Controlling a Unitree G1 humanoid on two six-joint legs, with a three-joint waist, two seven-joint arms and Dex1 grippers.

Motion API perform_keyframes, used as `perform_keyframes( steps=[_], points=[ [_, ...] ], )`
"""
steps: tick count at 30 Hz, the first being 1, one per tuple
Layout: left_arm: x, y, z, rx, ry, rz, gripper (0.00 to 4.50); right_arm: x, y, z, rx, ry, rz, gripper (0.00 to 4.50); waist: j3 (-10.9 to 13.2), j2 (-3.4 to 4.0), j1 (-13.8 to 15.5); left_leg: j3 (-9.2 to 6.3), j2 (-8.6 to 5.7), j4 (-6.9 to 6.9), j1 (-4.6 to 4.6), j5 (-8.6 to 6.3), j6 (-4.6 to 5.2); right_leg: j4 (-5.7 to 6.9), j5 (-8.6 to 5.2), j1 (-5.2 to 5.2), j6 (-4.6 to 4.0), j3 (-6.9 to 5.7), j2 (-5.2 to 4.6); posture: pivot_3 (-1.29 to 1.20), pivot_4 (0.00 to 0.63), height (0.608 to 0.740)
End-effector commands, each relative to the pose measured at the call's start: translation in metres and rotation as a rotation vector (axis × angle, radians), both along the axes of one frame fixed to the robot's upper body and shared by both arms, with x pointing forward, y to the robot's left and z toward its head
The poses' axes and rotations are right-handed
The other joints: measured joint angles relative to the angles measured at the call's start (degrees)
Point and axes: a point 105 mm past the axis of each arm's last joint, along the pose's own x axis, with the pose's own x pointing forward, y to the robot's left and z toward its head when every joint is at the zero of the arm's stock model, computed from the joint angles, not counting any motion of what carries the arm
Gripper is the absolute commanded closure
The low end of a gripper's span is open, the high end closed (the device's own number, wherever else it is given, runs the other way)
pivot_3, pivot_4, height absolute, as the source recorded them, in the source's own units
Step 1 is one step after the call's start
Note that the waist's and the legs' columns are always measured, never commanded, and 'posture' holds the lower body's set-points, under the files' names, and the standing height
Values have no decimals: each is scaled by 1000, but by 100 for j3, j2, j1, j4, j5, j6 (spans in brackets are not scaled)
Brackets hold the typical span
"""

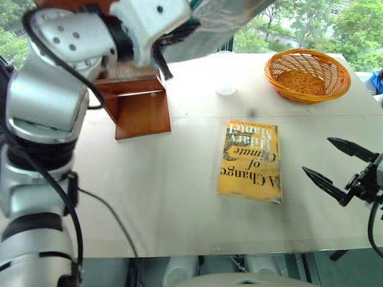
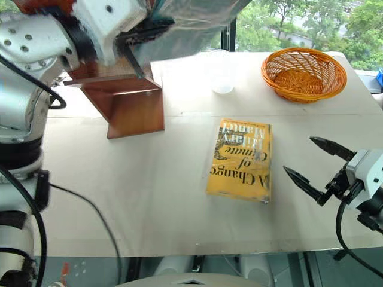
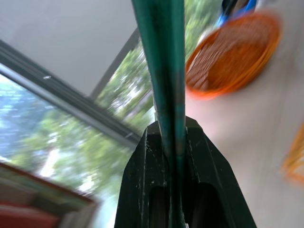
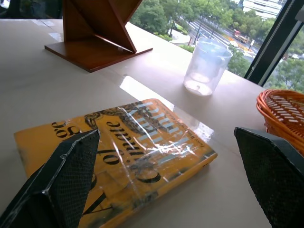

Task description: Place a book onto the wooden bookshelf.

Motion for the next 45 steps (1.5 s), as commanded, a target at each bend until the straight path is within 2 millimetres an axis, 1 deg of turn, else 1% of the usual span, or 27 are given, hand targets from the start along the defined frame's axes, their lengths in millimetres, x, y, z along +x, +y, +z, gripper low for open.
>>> perform_keyframes(
  steps=[1, 3, 4, 9, 13, 15, 17, 19, 21, 24, 25, 26, 29, 30, 31, 32, 33, 34, 35, 36, 38, 39, 41, 42, 43, 44, 45],
  points=[
    [9, 34, 5, 180, -16, 206, 4404, 7, 2, 15, -2, -59, 36, 0, 2, 1, -30, 2, 1, 2, -1, -1, 1, 3, -1, -1, 1, -2, 0, 0, 150, 740],
    [13, 57, -5, 219, 72, 325, 4404, 14, 1, 18, -1, -75, 41, 0, 4, 1, -64, 7, 1, 1, -2, -3, 7, 4, -4, -3, 5, -1, 2, 0, 150, 740],
    [13, 63, -8, 237, 97, 354, 4404, 16, 1, 18, -4, -79, 45, 0, 7, -2, -85, 6, 1, 3, -4, -15, 26, 5, -5, -3, 7, -4, 3, 0, 150, 740],
    [4, 79, -17, 312, 212, 458, 4404, 24, 8, 18, -1, -100, 103, 0, 32, -26, -96, -4, 3, 17, -23, -16, 30, 4, -6, -11, 9, -16, 5, 0, 150, 740],
    [2, 93, -20, 320, 265, 538, 4404, 21, 16, 22, 8, -118, 153, 0, 34, -28, -101, 0, 2, 21, -25, -16, 28, 5, -11, -11, 18, -13, 1, 0, 150, 740],
    [2, 103, -26, 332, 289, 580, 4404, 14, 24, 30, 54, -126, 204, 0, 35, -29, -105, -2, 2, 21, -26, -16, 29, 5, -12, -11, 19, -15, 0, 0, 150, 740],
    [0, 107, -30, 338, 314, 595, 4404, 9, 28, 35, 81, -131, 238, 0, 35, -28, -111, -1, 2, 21, -24, -17, 31, 7, -12, -11, 18, -13, 0, 0, 150, 740],
    [-2, 114, -31, 374, 309, 639, 4404, 6, 29, 43, 120, -137, 265, 0, 37, -30, -121, -1, 3, 20, -22, -18, 32, 9, -12, -11, 18, -11, 0, 0, 150, 740],
    [-4, 124, -36, 403, 333, 667, 4404, 4, 30, 51, 162, -146, 288, 0, 38, -32, -146, 2, 3, 23, -21, -22, 38, 11, -11, -11, 19, -8, 0, 0, 150, 740],
    [-1, 129, -37, 418, 321, 676, 4404, 3, 29, 56, 191, -147, 302, 0, 39, -32, -186, 7, 6, 22, -12, -24, 41, 17, -11, -10, 18, 2, 0, 0, 150, 740],
    [1, 127, -34, 402, 307, 672, 4404, 2, 29, 57, 201, -143, 313, 0, 39, -32, -198, 6, 6, 22, -12, -26, 46, 18, -11, -11, 18, 1, 1, 0, 150, 740],
    [4, 126, -35, 391, 303, 668, 4404, 1, 29, 63, 229, -152, 324, 0, 39, -32, -209, 6, 7, 22, -11, -27, 46, 19, -11, -11, 18, 1, 2, 0, 150, 740],
    [5, 120, -37, 363, 318, 644, 4404, 0, 28, 73, 265, -162, 339, 0, 39, -32, -230, 6, 7, 23, -9, -28, 48, 25, -11, -10, 18, 1, 3, 0, 150, 740],
    [4, 117, -37, 349, 324, 633, 3681, 0, 27, 73, 260, -160, 339, 0, 39, -32, -230, 5, 6, 26, -12, -28, 49, 25, -10, -11, 18, 1, 4, 0, 150, 740],
    [3, 113, -34, 305, 328, 612, 3681, 1, 25, 74, 263, -156, 339, 0, 39, -33, -227, 5, 6, 26, -12, -28, 49, 25, -10, -11, 18, 1, 3, 0, 150, 740],
    [1, 112, -30, 280, 321, 607, 2917, 2, 24, 74, 264, -152, 340, 0, 39, -33, -224, 3, 6, 27, -15, -29, 50, 21, -11, -10, 18, -1, 3, 0, 150, 740],
    [-3, 114, -28, 257, 326, 603, 2917, 3, 24, 75, 267, -149, 341, 0, 41, -35, -212, 3, 6, 28, -17, -29, 50, 21, -11, -10, 18, -2, 3, 0, 150, 740],
    [-8, 111, -24, 207, 338, 576, 2284, 3, 24, 76, 272, -146, 342, 0, 42, -37, -215, 2, 5, 33, -23, -30, 51, 20, -11, -12, 18, -5, 1, 0, 150, 740],
    [-13, 110, -20, 162, 351, 558, 1952, 4, 23, 77, 276, -144, 344, 0, 42, -37, -214, 2, 5, 34, -24, -30, 52, 20, -11, -14, 18, -4, 0, 0, 150, 740],
    [-18, 109, -18, 141, 363, 535, 1761, 4, 24, 79, 282, -140, 350, 0, 43, -38, -214, 3, 5, 35, -24, -30, 52, 20, -11, -14, 19, -4, -1, 0, 150, 740],
    [-29, 113, -18, 129, 378, 486, 1761, 4, 23, 80, 287, -134, 358, 0, 45, -36, -224, 2, 5, 36, -25, -30, 52, 20, -11, -14, 19, -6, -3, 0, 150, 740],
    [-37, 117, -17, 86, 391, 443, 1761, 5, 23, 78, 283, -122, 362, 0, 45, -35, -234, 5, 6, 35, -23, -30, 52, 20, -11, -14, 19, -3, -4, 0, 150, 740],
    [-53, 117, -16, 6, 434, 344, 1761, 7, 22, 77, 271, -109, 366, 0, 45, -35, -235, 3, 10, 34, -19, -30, 51, 21, -11, -13, 18, -2, -14, 0, 150, 740],
    [-66, 109, -18, -44, 482, 256, 1761, 7, 23, 78, 273, -104, 370, 0, 45, -36, -226, 2, 12, 35, -21, -30, 51, 23, -11, -14, 18, -4, -13, 0, 150, 740],
    [-83, 94, -20, -108, 553, 128, 1761, 7, 23, 80, 272, -100, 376, 0, 46, -37, -220, -4, 12, 40, -24, -30, 51, 23, -11, -13, 18, -8, -12, 0, 150, 740],
    [-100, 75, -22, -185, 623, -36, 1761, 7, 23, 82, 274, -96, 379, 0, 48, -40, -216, -7, 11, 46, -28, -30, 51, 23, -11, -12, 18, -8, -11, 0, 150, 740],
    [-111, 60, -29, -221, 676, -158, 1761, 7, 23, 84, 278, -92, 378, 0, 49, -40, -193, -8, 11, 53, -32, -30, 51, 23, -11, -12, 18, -10, -10, 0, 150, 740]
  ],
)
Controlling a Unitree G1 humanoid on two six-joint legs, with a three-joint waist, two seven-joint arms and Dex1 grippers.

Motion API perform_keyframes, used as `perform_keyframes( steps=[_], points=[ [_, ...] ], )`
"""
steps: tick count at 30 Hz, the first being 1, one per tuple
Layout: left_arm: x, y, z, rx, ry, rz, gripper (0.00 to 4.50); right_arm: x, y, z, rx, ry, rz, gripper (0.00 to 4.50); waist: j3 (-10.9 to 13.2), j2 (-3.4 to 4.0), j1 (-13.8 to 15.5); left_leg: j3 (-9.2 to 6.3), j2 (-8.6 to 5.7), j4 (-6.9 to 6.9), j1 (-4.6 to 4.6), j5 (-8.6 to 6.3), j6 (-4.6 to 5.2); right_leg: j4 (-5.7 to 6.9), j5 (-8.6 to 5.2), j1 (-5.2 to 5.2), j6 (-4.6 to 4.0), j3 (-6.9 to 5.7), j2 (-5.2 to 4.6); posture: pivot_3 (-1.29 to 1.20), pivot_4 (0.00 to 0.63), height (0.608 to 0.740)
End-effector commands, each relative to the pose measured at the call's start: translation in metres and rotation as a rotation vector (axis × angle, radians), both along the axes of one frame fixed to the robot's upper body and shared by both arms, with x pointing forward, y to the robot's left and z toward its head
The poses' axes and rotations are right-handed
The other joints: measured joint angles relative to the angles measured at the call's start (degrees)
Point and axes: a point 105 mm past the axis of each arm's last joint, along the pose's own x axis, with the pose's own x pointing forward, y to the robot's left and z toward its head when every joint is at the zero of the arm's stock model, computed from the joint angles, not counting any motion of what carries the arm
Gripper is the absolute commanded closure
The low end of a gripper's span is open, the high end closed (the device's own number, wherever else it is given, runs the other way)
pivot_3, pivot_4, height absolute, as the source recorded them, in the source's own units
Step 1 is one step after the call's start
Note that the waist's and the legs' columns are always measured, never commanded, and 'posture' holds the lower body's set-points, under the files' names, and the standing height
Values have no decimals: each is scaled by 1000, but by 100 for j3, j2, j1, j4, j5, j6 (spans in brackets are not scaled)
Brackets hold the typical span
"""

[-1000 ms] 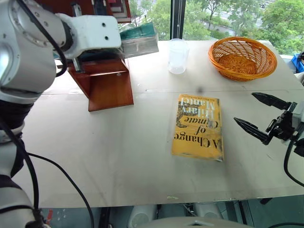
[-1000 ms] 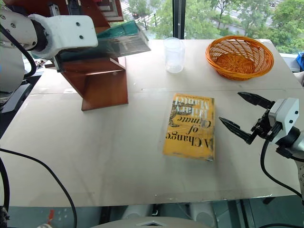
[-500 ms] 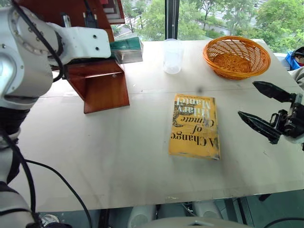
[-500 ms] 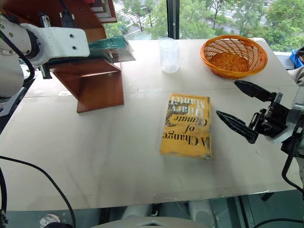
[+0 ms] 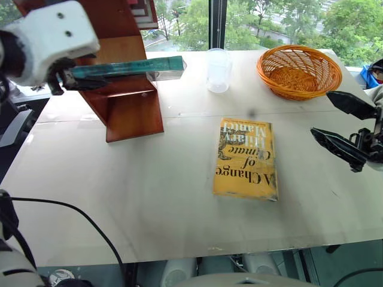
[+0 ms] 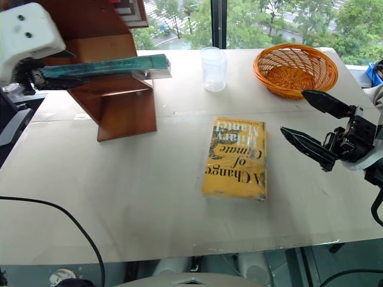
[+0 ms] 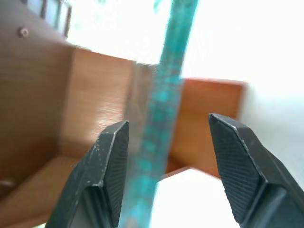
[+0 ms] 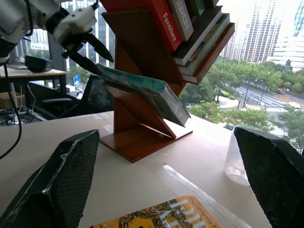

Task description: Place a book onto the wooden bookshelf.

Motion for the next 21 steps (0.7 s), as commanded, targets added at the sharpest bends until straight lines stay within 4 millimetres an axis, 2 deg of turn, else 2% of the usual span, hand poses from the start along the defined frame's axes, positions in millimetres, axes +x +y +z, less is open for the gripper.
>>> perform_keyframes(
  steps=[1, 2, 4, 7, 9, 11, 13, 16, 19, 20, 21],
  points=[
    [-51, -50, -10, -223, 95, -342, 1761, -6, 0, 16, -7, -39, 12, 0, 2, 1, 51, -7, -2, 18, -8, -1, 1, -3, 0, 6, 1, -9, -1, 0, 150, 740],
    [-52, -58, -29, -224, 129, -378, 1761, -6, 0, 16, -10, -35, 9, 0, -4, 12, 86, -3, -2, 26, -5, 0, -1, -4, -1, 12, 3, -12, -3, 0, 150, 740],
    [-57, -75, -63, -376, 263, -417, 1761, -8, 1, 17, -5, -29, 4, 0, -15, 33, 129, 5, -6, 29, 21, 0, -3, -9, -4, 45, 10, -2, -15, 0, 150, 740],
    [-35, -96, -85, -652, 74, -367, 1761, -12, 0, 16, -15, -17, -21, 0, -12, 23, 191, -16, -4, 46, 21, -10, 15, -2, -4, 57, 9, -15, -13, 0, 150, 740],
    [-22, -101, -109, -747, 146, -270, 1761, -13, -3, 16, -15, -6, -45, 0, -6, -1, 198, -20, -3, 53, 20, -5, 5, -4, -1, 61, 8, -14, -29, 0, 150, 740],
    [-9, -113, -124, -785, 171, -299, 1761, -14, -6, 16, -24, -5, -74, 0, -12, 10, 222, -20, 0, 45, 29, 2, -9, -3, 3, 60, 2, -11, -27, 0, 150, 740],
    [7, -110, -132, -832, 92, -217, 1761, -14, -9, 15, -22, -7, -110, 0, -21, 26, 259, -17, -3, 41, 33, 3, -9, -3, 3, 62, 1, -9, -29, 0, 150, 740],
    [10, -102, -159, -816, 138, -185, 1761, -16, -17, 1, -72, 22, -186, 0, -22, 27, 259, -15, -3, 36, 33, -9, 11, -5, 4, 61, 0, -8, -33, 0, 150, 740],
    [-2, -83, -172, -827, 193, -220, 919, -27, -33, -21, -127, 100, -254, 0, -22, 29, 266, -15, -2, 22, 24, -9, 9, -11, 2, 49, -2, -11, -35, 0, 150, 740],
    [-4, -72, -180, -774, 195, -203, 384, -33, -42, -35, -183, 142, -293, 0, -22, 31, 266, -15, -2, 17, 20, -10, 8, -15, 2, 45, -2, -11, -37, 0, 150, 740],
    [-5, -60, -186, -749, 222, -174, 179, -41, -51, -49, -234, 204, -332, 0, -23, 34, 279, -13, -2, 17, 20, -10, 7, -18, 2, 44, -2, -10, -39, 0, 150, 740]
  ],
)
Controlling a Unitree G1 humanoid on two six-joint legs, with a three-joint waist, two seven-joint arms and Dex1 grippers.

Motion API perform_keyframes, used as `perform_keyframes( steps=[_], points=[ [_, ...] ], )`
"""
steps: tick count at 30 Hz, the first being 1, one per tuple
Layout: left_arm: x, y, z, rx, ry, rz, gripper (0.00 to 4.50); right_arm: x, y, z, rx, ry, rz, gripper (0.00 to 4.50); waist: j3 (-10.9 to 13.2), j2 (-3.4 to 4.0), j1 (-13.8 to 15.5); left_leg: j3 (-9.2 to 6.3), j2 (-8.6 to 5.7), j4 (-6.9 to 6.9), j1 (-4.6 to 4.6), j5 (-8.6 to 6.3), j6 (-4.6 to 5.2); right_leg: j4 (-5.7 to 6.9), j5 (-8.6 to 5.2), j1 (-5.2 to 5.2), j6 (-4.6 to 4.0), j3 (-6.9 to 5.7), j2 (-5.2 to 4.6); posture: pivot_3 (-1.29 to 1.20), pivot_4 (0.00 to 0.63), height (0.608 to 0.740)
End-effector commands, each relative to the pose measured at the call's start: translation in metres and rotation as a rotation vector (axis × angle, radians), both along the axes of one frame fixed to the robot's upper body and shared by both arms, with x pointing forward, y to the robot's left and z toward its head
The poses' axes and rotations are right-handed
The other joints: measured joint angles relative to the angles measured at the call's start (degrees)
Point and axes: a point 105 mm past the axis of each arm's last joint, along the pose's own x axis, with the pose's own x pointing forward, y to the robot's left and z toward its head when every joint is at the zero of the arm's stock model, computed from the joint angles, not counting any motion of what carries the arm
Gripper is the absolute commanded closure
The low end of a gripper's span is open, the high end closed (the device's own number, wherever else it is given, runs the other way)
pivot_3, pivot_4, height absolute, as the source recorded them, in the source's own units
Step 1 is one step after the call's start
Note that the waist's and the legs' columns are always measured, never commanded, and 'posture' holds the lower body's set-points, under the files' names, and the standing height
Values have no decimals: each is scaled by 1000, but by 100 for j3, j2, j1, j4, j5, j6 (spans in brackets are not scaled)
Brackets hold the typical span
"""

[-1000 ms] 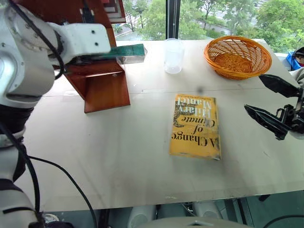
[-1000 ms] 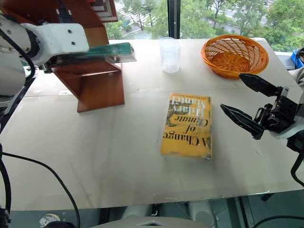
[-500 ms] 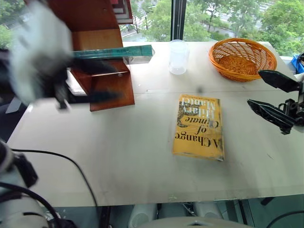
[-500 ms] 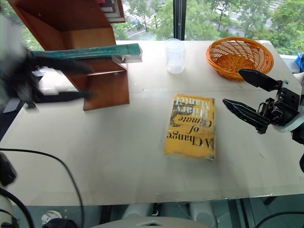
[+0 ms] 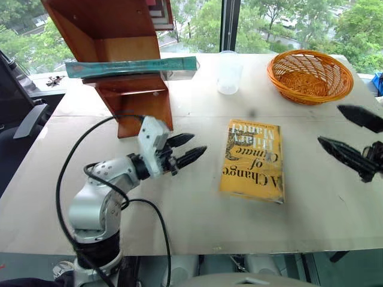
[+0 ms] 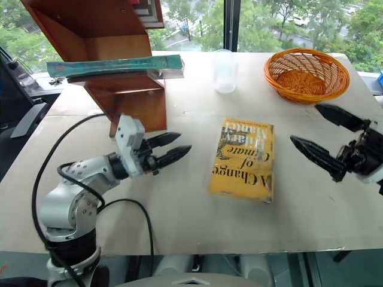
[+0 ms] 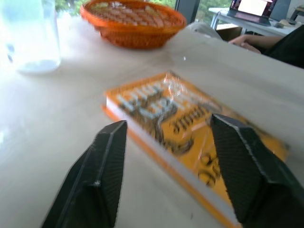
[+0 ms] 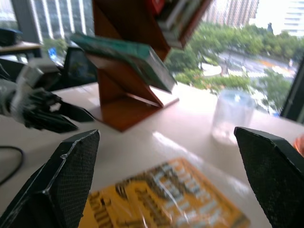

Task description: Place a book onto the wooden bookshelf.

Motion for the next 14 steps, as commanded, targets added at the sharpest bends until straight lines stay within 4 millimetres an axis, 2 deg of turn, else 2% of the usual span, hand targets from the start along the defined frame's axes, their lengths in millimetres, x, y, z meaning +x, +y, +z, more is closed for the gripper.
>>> perform_keyframes(
  steps=[1, 7, 11, 14],
  points=[
    [-9, 27, -4, 90, -22, -22, 179, -27, -26, -26, -184, 86, -109, 0, -6, 6, 45, 0, -3, 0, -2, -1, 1, 0, 0, -1, 0, -1, -3, 0, 150, 740],
    [-19, 62, -22, 177, 18, -14, 179, -62, -64, -69, -315, 262, -250, 0, -14, 23, 5, 9, 0, -13, 17, -7, 12, -20, -9, 15, -14, 4, -11, 0, 150, 740],
    [-19, 65, -28, 181, 20, -25, 179, -66, -72, -83, -342, 283, -293, 0, -23, 38, -10, 11, 4, -13, 20, -7, 12, -20, -12, 14, -26, 8, -11, 0, 150, 740],
    [-20, 64, -31, 183, 22, -22, 179, -66, -70, -88, -349, 277, -294, 0, -26, 42, -9, 15, 6, -13, 22, -7, 11, -19, -11, 13, -28, 11, -11, 0, 150, 740]
  ],
)
